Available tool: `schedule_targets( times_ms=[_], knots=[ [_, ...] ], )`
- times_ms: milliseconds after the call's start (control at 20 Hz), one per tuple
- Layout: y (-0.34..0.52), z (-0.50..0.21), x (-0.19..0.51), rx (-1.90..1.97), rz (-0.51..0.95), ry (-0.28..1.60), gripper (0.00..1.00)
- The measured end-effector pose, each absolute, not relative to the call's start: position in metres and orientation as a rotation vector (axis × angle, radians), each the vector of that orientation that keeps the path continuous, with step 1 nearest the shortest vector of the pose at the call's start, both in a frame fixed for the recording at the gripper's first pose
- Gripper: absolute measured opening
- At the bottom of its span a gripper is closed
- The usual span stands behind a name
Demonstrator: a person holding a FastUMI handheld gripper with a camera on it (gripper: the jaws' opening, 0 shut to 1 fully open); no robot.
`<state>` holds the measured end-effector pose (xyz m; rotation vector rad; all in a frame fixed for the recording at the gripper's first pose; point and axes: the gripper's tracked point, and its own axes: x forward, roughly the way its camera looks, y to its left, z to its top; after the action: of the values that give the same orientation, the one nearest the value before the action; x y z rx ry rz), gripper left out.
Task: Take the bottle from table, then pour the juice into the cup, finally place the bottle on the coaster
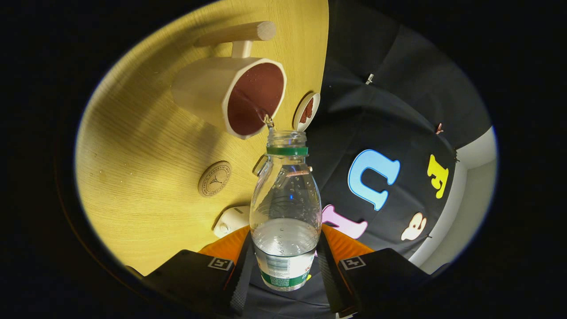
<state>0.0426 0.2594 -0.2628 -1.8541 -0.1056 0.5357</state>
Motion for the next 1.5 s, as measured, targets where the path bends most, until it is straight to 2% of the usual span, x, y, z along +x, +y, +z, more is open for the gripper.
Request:
schedule_targets(
  times_ms=[500,1000,1500],
  knots=[
    [0.263,-0.255,0.044,-1.934,0.538,-0.188,0.72],
    [0.273,-0.238,0.046,-1.982,0.486,-0.349,0.72],
    [0.272,-0.241,0.045,-1.989,0.503,-0.347,0.72]
  ],
)
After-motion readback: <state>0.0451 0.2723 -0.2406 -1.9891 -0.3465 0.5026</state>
